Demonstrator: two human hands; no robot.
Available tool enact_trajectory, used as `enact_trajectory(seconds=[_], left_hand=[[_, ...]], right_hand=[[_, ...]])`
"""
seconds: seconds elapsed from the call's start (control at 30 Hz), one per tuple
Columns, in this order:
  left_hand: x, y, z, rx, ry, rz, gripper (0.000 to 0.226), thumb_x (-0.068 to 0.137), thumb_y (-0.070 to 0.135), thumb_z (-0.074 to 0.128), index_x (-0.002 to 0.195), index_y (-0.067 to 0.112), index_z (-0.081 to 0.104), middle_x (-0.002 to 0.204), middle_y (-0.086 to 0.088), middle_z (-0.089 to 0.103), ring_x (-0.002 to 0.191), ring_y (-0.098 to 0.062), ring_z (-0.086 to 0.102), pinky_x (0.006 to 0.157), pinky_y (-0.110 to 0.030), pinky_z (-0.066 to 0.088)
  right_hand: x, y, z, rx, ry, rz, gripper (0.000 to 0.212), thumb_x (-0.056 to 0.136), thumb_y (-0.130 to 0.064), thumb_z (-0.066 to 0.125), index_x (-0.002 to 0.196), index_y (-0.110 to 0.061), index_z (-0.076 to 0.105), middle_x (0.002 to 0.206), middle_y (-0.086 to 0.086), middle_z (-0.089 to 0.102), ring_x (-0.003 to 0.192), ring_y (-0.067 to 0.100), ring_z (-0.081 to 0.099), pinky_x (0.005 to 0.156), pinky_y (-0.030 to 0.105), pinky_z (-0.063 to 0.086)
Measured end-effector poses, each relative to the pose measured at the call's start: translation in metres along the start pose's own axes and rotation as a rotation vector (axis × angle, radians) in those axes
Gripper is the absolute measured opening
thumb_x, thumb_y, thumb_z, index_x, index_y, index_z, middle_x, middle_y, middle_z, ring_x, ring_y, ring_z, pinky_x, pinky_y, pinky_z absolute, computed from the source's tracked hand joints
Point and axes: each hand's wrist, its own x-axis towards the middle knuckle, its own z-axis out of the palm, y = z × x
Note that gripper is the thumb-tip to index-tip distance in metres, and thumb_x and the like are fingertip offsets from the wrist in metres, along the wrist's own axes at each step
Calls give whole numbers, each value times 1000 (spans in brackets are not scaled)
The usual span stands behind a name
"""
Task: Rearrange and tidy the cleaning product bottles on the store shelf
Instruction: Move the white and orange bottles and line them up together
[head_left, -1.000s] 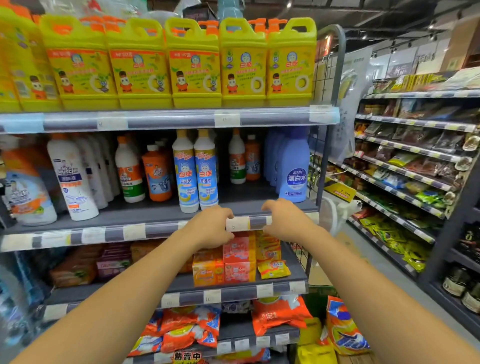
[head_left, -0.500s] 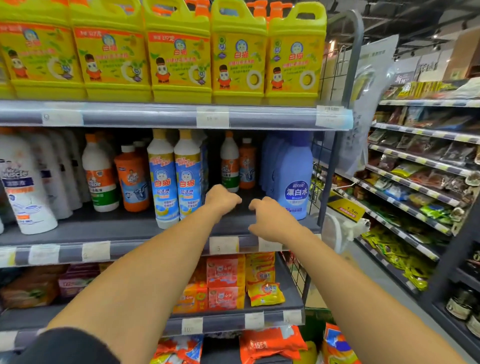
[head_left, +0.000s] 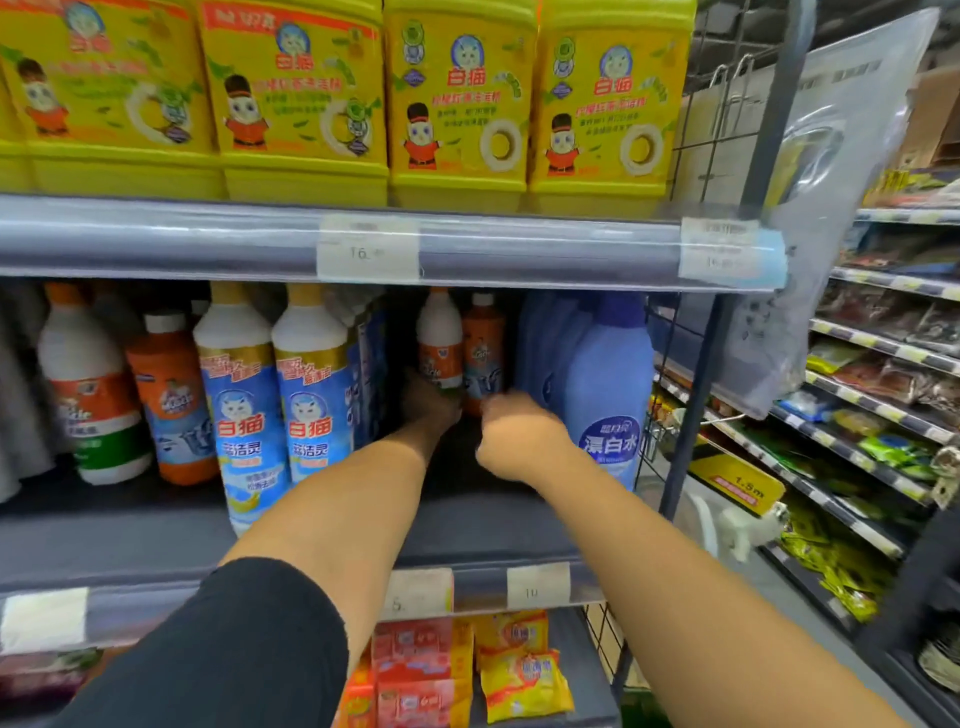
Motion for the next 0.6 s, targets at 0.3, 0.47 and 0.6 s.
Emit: enact_trajectory(seconds=[0.3, 0.47, 0.6], left_hand=[[10, -8, 16, -101, 36, 30, 35, 96, 23, 55, 125, 3, 55, 131, -19, 57, 118, -33, 56, 96, -34, 45], [-5, -17, 17, -129, 144, 4, 47, 86, 23, 66, 128, 6, 55, 128, -18, 60, 115, -31, 59, 99, -44, 49], [-19, -27, 13, -170, 233, -25, 59, 79, 27, 75, 131, 9, 54, 129, -15, 60, 117, -31, 59, 99, -44, 48]], right_hand=[[73, -3, 4, 314, 135, 133, 34, 87, -10, 57, 120, -2, 55, 120, 17, 61, 106, 33, 61, 83, 36, 52], [107, -6, 16, 814, 243, 404, 57, 87, -24, 61, 137, -3, 43, 136, 18, 52, 122, 34, 52, 100, 42, 46], [127, -10, 24, 1047, 334, 468, 43, 83, -28, 67, 120, -9, 57, 123, 11, 62, 109, 28, 62, 84, 31, 52]])
